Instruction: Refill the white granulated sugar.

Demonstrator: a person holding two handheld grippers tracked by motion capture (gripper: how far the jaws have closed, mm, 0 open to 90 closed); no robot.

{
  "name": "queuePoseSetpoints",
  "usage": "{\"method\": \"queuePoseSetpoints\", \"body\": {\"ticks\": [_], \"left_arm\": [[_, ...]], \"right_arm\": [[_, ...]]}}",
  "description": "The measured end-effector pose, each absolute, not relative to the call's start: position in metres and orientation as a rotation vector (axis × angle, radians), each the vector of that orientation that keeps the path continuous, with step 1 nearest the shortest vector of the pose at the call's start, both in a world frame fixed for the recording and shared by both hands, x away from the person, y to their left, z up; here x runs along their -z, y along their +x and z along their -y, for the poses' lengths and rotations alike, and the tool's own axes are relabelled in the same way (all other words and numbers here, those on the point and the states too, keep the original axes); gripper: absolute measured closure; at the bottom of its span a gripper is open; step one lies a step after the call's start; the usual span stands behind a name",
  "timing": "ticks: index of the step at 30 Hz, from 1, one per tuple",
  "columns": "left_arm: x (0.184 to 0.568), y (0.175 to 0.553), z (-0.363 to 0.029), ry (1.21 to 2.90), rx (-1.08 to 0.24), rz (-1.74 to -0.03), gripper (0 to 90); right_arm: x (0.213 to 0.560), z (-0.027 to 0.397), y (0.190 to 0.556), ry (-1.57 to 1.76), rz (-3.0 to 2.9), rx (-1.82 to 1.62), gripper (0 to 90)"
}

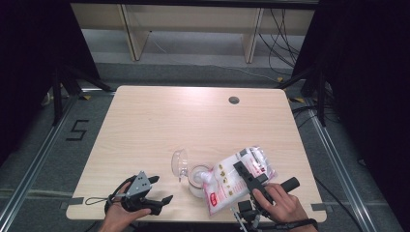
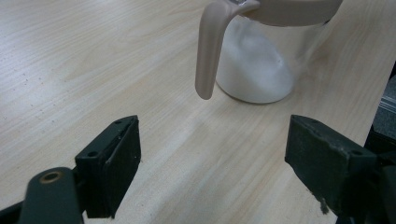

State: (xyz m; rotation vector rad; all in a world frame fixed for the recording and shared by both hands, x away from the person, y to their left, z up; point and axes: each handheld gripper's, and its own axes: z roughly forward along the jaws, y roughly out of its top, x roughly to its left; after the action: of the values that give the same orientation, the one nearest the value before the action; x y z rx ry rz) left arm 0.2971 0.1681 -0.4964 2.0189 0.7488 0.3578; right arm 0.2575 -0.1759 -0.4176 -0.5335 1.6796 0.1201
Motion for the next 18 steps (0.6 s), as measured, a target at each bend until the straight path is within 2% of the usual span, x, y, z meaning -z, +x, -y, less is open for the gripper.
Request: {"method": "queuePoseSetpoints", "body": {"ticks": [18], "left_arm": [[0.496,0.297,-0.169,2.02,-0.357,-0.751,18.0]], "right_arm": [[0.416,0.192,0.264,-0.464,-1.697,-0.143,66.5]]}}
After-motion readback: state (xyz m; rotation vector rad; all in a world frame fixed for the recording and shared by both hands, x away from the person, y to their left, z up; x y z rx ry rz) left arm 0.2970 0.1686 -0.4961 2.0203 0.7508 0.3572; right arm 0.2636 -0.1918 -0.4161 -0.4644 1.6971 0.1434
